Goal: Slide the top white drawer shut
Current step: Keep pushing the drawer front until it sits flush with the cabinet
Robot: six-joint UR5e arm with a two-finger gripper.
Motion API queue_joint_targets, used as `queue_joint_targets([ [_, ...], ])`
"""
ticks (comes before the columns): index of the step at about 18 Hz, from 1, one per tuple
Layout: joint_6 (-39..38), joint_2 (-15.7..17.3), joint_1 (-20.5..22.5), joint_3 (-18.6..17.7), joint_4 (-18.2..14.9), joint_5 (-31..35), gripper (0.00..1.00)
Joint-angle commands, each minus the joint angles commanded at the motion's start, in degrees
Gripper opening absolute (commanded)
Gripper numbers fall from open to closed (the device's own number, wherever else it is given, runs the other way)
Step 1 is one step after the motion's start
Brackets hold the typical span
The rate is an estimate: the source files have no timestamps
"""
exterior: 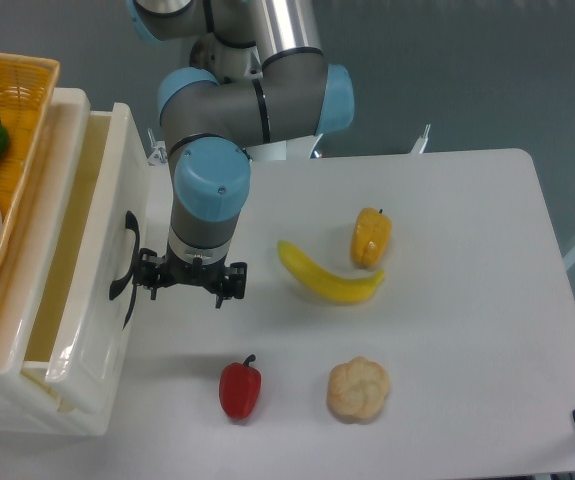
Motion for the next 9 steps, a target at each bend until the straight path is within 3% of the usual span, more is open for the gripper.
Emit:
queue_joint_targets([
  [9,-1.41,-0.09,-1.49,0.00,0.09,0.00,1.00],
])
